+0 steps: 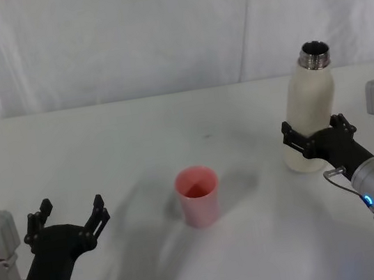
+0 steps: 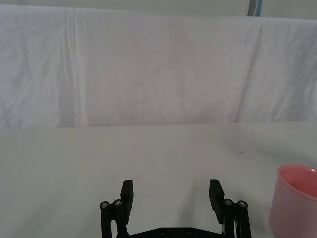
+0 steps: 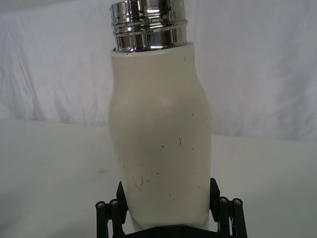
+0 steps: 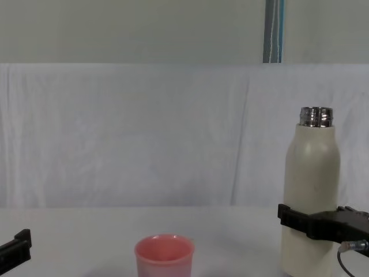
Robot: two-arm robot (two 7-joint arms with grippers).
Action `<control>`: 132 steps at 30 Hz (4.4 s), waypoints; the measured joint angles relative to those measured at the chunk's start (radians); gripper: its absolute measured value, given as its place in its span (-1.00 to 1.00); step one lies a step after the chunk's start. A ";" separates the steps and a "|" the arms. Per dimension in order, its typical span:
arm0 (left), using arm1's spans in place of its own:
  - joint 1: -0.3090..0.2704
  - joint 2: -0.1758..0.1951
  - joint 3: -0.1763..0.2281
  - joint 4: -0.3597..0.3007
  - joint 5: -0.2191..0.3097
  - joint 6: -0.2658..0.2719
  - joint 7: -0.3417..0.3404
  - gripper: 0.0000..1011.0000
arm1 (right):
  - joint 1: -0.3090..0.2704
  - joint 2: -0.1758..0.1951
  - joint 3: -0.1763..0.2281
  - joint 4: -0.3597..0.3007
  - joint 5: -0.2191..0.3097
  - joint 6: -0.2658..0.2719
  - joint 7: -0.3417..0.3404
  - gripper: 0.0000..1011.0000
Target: Grasp the thermos with one hand and pour water into the cup lid.
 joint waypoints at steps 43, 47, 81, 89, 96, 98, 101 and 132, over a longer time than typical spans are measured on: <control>0.000 0.000 0.000 0.000 0.000 0.000 0.000 0.98 | -0.089 0.102 -0.047 -0.226 -0.202 0.014 -0.004 0.90; 0.000 0.000 0.000 0.000 0.000 0.000 0.000 0.98 | -0.091 0.105 -0.054 -0.232 -0.223 0.009 -0.001 0.90; 0.000 0.000 0.000 0.000 0.000 0.000 0.000 0.98 | -0.115 0.124 -0.125 -0.238 -0.551 -0.100 -0.091 0.90; 0.000 0.000 0.000 0.000 0.000 0.000 0.000 0.98 | -0.114 0.120 -0.142 -0.218 -0.637 -0.124 -0.126 0.90; 0.000 0.000 0.000 0.000 0.000 0.000 0.000 0.98 | -0.102 0.132 -0.170 -0.208 -0.718 -0.130 -0.133 0.90; 0.000 0.000 0.000 0.000 0.000 0.000 0.000 0.98 | -0.100 0.135 -0.175 -0.207 -0.730 -0.130 -0.133 0.90; 0.000 0.000 0.000 0.000 0.000 0.000 0.000 0.98 | -0.096 0.142 -0.184 -0.205 -0.758 -0.129 -0.135 0.90; 0.000 0.000 0.000 0.000 0.000 0.000 0.000 0.98 | -0.048 0.158 -0.241 -0.143 -0.961 -0.096 -0.236 0.90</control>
